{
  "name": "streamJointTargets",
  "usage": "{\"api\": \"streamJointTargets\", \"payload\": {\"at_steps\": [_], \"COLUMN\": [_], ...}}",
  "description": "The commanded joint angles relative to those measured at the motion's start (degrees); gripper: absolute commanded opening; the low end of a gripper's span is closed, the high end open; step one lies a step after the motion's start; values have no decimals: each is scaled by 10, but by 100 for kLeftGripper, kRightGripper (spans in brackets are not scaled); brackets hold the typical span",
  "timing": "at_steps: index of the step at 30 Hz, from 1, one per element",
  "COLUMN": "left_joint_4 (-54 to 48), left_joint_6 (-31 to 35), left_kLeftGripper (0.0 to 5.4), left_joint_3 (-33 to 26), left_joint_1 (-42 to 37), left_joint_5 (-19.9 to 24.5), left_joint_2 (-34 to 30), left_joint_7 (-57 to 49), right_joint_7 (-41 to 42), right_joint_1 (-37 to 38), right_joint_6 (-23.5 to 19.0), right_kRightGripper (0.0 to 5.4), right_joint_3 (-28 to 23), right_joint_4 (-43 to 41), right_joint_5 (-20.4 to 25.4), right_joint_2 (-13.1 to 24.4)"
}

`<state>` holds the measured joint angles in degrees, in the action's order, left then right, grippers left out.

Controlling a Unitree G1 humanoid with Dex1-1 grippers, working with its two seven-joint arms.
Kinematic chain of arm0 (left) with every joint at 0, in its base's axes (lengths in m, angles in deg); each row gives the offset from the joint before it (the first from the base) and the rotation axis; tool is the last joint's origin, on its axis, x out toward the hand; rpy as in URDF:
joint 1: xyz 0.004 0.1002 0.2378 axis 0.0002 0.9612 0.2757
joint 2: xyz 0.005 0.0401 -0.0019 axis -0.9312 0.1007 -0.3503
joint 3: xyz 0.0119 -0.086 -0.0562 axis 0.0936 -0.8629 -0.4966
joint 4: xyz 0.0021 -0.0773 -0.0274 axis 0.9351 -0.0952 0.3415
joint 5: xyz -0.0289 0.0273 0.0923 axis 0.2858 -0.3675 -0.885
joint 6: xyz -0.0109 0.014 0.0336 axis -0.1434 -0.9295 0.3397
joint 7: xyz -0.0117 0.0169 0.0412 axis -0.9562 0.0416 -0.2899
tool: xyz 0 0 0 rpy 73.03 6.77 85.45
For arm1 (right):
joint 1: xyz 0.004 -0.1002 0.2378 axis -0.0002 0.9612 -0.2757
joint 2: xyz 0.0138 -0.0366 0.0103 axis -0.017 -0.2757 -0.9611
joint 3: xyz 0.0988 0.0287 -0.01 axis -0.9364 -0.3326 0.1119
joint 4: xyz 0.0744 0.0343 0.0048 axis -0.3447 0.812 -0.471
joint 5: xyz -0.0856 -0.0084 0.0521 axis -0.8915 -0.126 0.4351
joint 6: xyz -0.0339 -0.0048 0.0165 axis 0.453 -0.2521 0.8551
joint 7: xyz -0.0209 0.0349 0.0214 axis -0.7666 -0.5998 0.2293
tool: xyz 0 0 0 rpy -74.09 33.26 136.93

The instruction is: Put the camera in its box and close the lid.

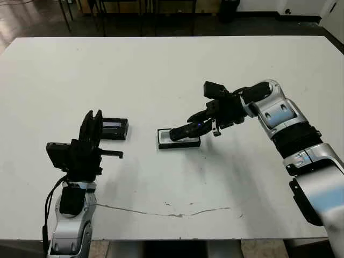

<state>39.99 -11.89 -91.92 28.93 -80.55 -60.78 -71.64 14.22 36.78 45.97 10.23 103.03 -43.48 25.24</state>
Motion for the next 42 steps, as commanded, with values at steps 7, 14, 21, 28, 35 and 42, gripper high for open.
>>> {"api": "streamJointTargets", "payload": {"at_steps": [7,14,21,28,35,42], "left_joint_4": [2,5,-1,3,2,1], "left_joint_6": [11,7,13,5,3,5], "left_kLeftGripper": [0,0,0,0,0,0], "left_joint_3": [1,2,6,6,7,7], "left_joint_1": [12,11,14,17,21,24], "left_joint_5": [-5,-1,-6,-4,-6,-3], "left_joint_2": [-1,-1,2,2,3,4], "left_joint_7": [-4,0,-6,-6,-8,-9], "right_joint_7": [-10,-12,-13,-17,-19,-18], "right_joint_1": [12,10,11,17,25,23], "right_joint_6": [7,29,15,0,-2,12], "right_kRightGripper": [19,19,19,19,19,19], "right_joint_3": [2,1,20,38,48,58], "right_joint_4": [0,14,-9,-22,-30,-17], "right_joint_5": [-8,-9,-28,-37,-39,-39], "right_joint_2": [0,-1,-9,-22,-35,-55]}}
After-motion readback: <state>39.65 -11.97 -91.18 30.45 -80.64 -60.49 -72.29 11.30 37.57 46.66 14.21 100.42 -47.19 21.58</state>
